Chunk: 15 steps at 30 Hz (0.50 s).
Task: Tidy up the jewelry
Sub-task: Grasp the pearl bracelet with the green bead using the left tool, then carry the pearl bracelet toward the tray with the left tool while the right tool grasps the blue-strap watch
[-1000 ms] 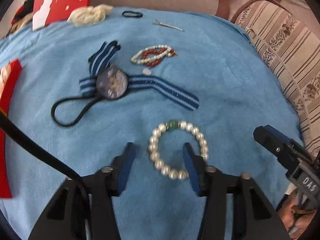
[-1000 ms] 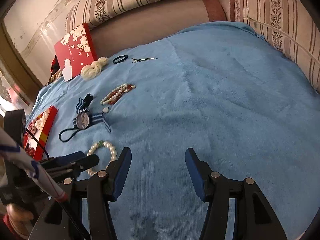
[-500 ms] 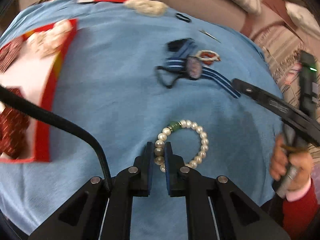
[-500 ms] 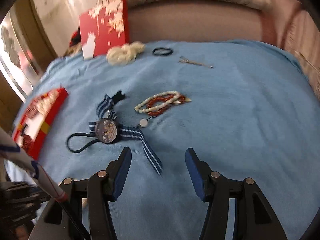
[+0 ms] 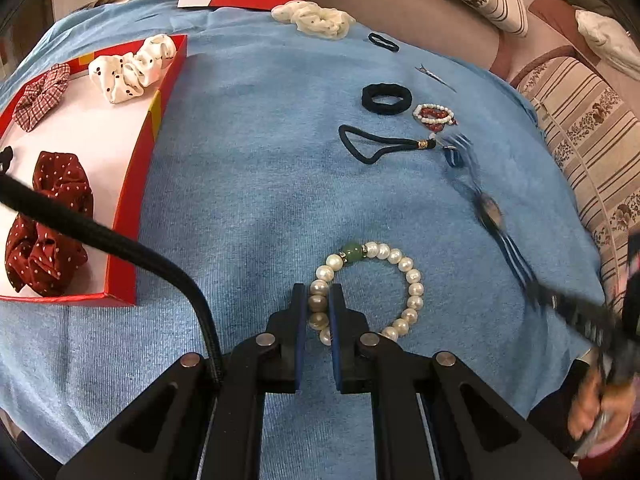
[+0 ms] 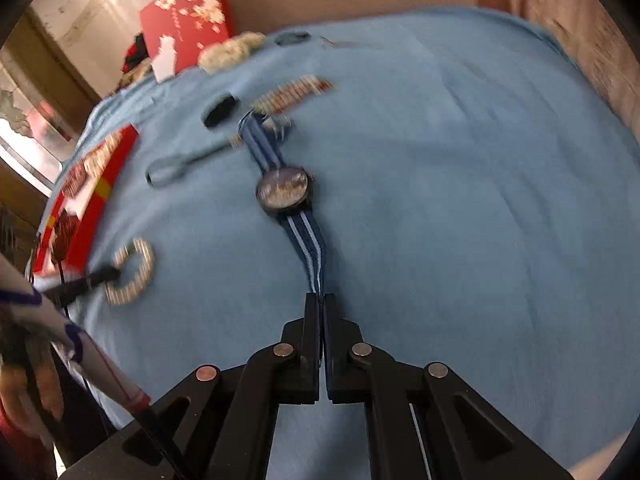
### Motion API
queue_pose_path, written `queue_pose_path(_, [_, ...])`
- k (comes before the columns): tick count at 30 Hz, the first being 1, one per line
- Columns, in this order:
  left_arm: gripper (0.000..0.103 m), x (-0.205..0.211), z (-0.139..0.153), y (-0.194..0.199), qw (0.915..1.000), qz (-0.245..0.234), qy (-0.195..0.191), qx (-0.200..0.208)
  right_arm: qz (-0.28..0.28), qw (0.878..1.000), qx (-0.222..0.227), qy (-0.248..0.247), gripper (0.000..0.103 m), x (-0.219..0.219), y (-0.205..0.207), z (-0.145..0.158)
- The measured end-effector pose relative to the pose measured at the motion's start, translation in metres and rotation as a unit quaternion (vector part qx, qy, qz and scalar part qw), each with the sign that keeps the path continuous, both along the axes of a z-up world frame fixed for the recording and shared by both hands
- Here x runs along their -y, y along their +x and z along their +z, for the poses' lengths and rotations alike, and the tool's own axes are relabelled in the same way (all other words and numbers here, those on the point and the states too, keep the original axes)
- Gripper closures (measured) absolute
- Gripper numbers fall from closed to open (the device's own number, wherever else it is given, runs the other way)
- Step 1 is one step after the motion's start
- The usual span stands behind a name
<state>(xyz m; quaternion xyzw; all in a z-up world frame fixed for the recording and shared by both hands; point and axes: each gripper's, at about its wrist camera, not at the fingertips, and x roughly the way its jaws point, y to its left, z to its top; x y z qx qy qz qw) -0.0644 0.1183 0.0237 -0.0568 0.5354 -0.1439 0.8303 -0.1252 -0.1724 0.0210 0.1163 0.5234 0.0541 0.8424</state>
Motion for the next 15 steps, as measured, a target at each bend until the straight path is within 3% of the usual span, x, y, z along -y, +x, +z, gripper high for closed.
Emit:
queue_pose_path(2, [0.093, -0.001, 0.0, 0.0, 1.0, 0.002, -0.002, 0.0, -0.009, 1.0, -0.008, 0.003, 0.096, 0.011, -0.018, -0.001])
queue_pose_path(4, [0.093, -0.001, 0.0, 0.0, 1.0, 0.003, -0.002, 0.0, -0.022, 1.0, 0.0, -0.013, 0.077, 0.019, -0.027, 0.007])
queue_pose_path(5, [0.093, -0.001, 0.0, -0.001, 1.0, 0.004, -0.001, 0.001, -0.027, 0.999, 0.012, -0.022, 0.062, 0.021, -0.029, 0.013])
queue_pose_path(6, [0.093, 0.0, 0.0, -0.001, 1.0, 0.005, 0.002, 0.001, -0.03, 0.999, 0.027, -0.028, 0.055, 0.022, -0.027, 0.02])
queue_pose_path(9, [0.092, 0.003, -0.001, 0.0, 1.0, 0.006, 0.007, 0.003, -0.014, 0.998, 0.058, -0.027, 0.054, 0.013, -0.011, 0.034])
queue_pose_path(11, [0.084, 0.005, -0.001, 0.002, 1.0, 0.005, 0.003, 0.004, 0.006, 0.997, 0.073, -0.035, 0.052, 0.0, 0.003, 0.035])
queue_pose_path(15, [0.072, 0.009, -0.002, 0.005, 0.9999, 0.003, -0.013, 0.006, 0.043, 0.996, 0.065, -0.052, 0.05, -0.029, 0.039, 0.018])
